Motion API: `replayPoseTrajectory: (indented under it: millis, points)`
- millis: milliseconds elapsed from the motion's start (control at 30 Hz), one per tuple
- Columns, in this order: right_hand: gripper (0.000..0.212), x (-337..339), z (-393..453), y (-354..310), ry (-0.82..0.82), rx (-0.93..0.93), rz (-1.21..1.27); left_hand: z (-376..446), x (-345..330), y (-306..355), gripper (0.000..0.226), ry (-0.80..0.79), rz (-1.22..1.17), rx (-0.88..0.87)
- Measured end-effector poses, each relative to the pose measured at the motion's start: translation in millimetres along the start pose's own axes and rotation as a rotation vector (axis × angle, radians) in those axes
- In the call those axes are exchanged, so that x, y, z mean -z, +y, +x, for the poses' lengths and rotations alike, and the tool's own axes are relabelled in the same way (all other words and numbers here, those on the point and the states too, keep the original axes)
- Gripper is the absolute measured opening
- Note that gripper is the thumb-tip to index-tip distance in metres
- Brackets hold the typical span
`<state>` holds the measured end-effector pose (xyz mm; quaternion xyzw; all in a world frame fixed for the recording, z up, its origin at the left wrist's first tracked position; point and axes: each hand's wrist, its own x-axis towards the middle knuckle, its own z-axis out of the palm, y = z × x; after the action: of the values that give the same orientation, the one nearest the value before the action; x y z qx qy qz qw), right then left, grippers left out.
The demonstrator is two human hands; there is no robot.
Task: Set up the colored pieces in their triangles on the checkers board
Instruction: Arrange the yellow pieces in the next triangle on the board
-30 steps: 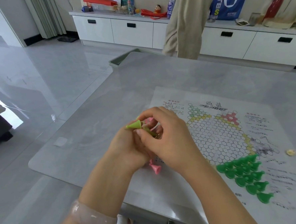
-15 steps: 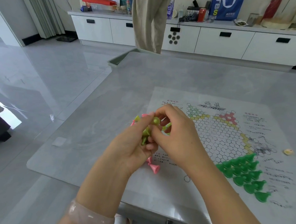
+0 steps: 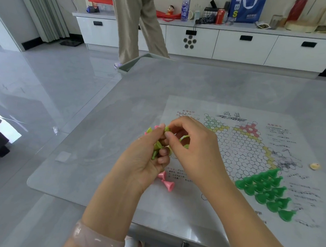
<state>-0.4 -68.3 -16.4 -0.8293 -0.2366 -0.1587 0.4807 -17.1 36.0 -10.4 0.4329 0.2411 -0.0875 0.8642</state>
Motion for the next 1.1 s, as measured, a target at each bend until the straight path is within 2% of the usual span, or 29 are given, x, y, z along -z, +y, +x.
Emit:
replayPoseTrajectory:
  millis: [100,200,300,433,633,1100]
  points:
    - [0.007,9.4,2.1,6.7,0.119,-0.12,0.062,-0.2,0.3,1.7,0.019,-0.027,-0.093,0.044]
    - [0.006,22.2,2.9,23.1,0.223,-0.284,-0.077,-1.2,2.7,6.7,0.02,-0.042,-0.249,0.088]
    - [0.004,24.5,-2.3,37.5,0.169,-0.389,-0.256,-1.7,5.2,9.4,0.027,-0.028,-0.315,0.071]
    - [0.003,19.2,-8.4,46.4,0.067,-0.453,-0.386,-0.2,7.1,8.4,0.023,-0.002,-0.171,0.054]
    - [0.003,16.0,-11.2,51.6,-0.04,-0.496,-0.442,0.3,6.8,9.3,0.007,0.041,-0.082,0.026]
    - [0.002,8.2,-13.0,49.7,-0.036,-0.449,-0.439,-3.0,7.1,11.6,0.021,0.091,-0.107,-0.002]
